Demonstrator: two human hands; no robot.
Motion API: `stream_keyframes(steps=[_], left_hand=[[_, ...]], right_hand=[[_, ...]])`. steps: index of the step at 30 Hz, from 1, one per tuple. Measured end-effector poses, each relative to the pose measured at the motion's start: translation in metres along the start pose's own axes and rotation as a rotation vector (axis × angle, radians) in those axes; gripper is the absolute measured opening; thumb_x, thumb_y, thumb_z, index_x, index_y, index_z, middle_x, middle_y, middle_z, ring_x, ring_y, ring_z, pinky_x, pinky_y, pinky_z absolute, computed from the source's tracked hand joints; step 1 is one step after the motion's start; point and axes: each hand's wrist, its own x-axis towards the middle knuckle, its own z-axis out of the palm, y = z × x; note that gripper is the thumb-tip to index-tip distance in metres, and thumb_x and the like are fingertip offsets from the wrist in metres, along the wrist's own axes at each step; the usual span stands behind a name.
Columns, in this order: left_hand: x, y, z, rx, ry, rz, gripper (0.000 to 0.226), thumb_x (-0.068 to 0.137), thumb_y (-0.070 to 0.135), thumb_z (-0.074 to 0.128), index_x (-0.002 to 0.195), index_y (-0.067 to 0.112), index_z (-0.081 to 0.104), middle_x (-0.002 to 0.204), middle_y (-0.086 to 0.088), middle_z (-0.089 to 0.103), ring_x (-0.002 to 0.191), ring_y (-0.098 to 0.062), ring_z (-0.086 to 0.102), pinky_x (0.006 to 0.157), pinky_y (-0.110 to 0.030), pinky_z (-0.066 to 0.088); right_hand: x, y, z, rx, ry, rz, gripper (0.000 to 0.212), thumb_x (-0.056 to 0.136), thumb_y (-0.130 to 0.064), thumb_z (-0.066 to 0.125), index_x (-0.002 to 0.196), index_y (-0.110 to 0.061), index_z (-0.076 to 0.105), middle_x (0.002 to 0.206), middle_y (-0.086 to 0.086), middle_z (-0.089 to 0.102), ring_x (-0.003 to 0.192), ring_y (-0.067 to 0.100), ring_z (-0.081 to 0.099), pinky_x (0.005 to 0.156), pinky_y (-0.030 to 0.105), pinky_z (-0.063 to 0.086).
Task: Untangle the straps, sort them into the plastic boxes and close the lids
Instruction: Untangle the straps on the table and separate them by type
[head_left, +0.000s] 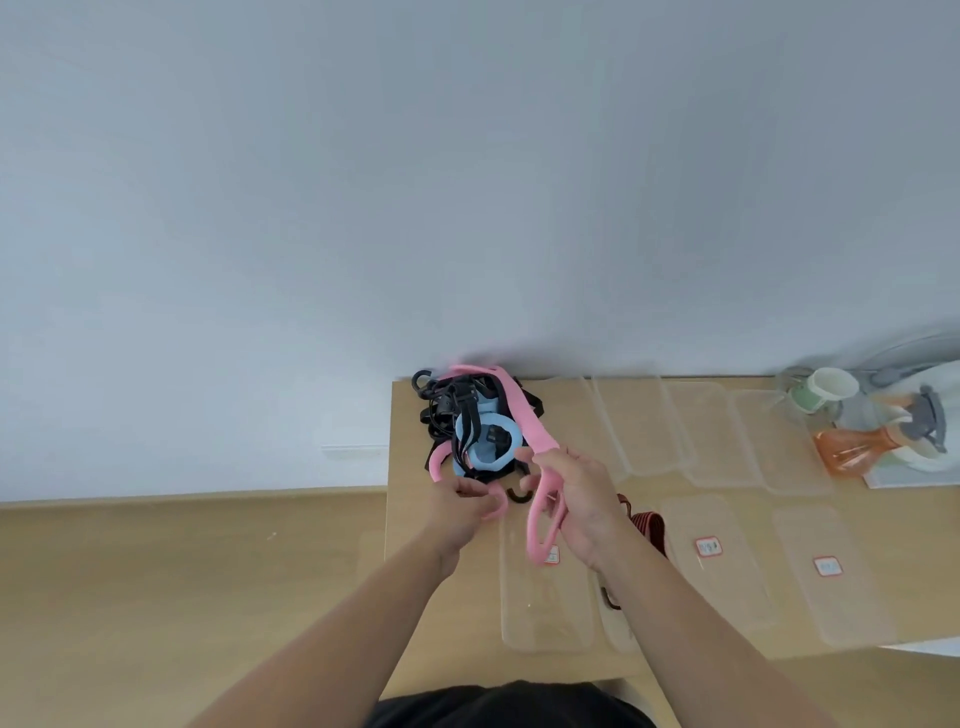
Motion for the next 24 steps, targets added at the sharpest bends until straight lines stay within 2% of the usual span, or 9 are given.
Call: stream_keyframes(steps=[3,7,11,14,16,18,21,24], left_hand=[[0.0,0.004,0.001,0.068,0.02,0.06,0.021,0.086,0.001,0.074,0.105,-0.002,0.064,0.095,-0.006,0.064,0.081,-0.012,0.057,0.066,-0.021,0.043],[0.002,0.011,-0.004,0.164,0.007,0.118,0.016,0.088,-0.001,0.068,0.102,0.002,0.063,0.096,-0.007,0.063,0.081,-0.014,0.057,0.064,-0.019,0.043],[0.001,0.015,-0.007,0.218,-0.011,0.147,0.017,0.087,-0.004,0.061,0.098,0.009,0.059,0.111,-0.021,0.061,0.085,-0.019,0.056,0.06,-0.018,0.044],[0.0,0.018,-0.005,0.229,-0.013,0.155,0.01,0.091,0.009,0.062,0.101,0.011,0.059,0.112,-0.015,0.059,0.089,-0.021,0.059,0.068,-0.025,0.046],[0.001,0.019,-0.003,0.279,-0.018,0.147,0.016,0.092,0.026,0.066,0.097,0.012,0.059,0.107,-0.013,0.064,0.089,-0.026,0.064,0.069,-0.031,0.05],[0.001,0.021,-0.001,0.392,0.076,0.183,0.024,0.091,0.038,0.067,0.089,0.016,0.059,0.093,-0.008,0.069,0.083,-0.023,0.066,0.065,-0.033,0.05],[-0.005,0.029,-0.004,0.434,0.25,0.258,0.023,0.093,0.042,0.065,0.089,0.021,0.059,0.076,0.0,0.071,0.071,-0.017,0.067,0.056,-0.029,0.048],[-0.009,0.037,-0.004,0.433,0.287,0.286,0.021,0.094,0.04,0.066,0.1,0.021,0.064,0.081,0.006,0.067,0.073,-0.012,0.065,0.057,-0.026,0.045]], right_hand=[[0.004,-0.003,-0.003,-0.032,0.013,0.049,0.019,0.089,0.004,0.055,0.107,-0.002,0.06,0.086,0.009,0.077,0.052,0.013,0.051,0.048,0.025,0.038],[0.005,-0.006,-0.006,-0.074,-0.04,0.127,0.02,0.087,0.013,0.049,0.101,0.005,0.061,0.081,0.017,0.071,0.063,0.023,0.062,0.051,0.029,0.051],[0.008,-0.005,-0.009,-0.165,-0.103,0.129,0.034,0.087,0.014,0.048,0.117,0.002,0.058,0.088,0.019,0.073,0.076,0.031,0.07,0.064,0.036,0.057],[0.012,-0.004,-0.007,-0.166,-0.103,0.125,0.022,0.091,0.006,0.059,0.112,0.0,0.06,0.086,0.018,0.071,0.07,0.029,0.068,0.067,0.039,0.057],[0.013,-0.005,-0.004,-0.156,-0.08,0.138,0.014,0.095,-0.008,0.066,0.108,-0.003,0.063,0.079,0.014,0.068,0.064,0.026,0.065,0.062,0.037,0.058],[0.016,-0.004,-0.003,-0.178,-0.027,0.128,0.013,0.096,-0.015,0.067,0.102,-0.004,0.063,0.071,0.011,0.066,0.061,0.025,0.064,0.06,0.038,0.061],[0.019,-0.002,-0.004,-0.184,-0.002,0.091,0.013,0.097,-0.014,0.065,0.1,-0.002,0.065,0.071,0.011,0.065,0.064,0.025,0.063,0.062,0.037,0.058],[0.02,0.0,-0.004,-0.226,0.014,0.017,0.01,0.094,-0.011,0.066,0.1,-0.003,0.068,0.077,0.011,0.068,0.066,0.025,0.065,0.066,0.039,0.058]])
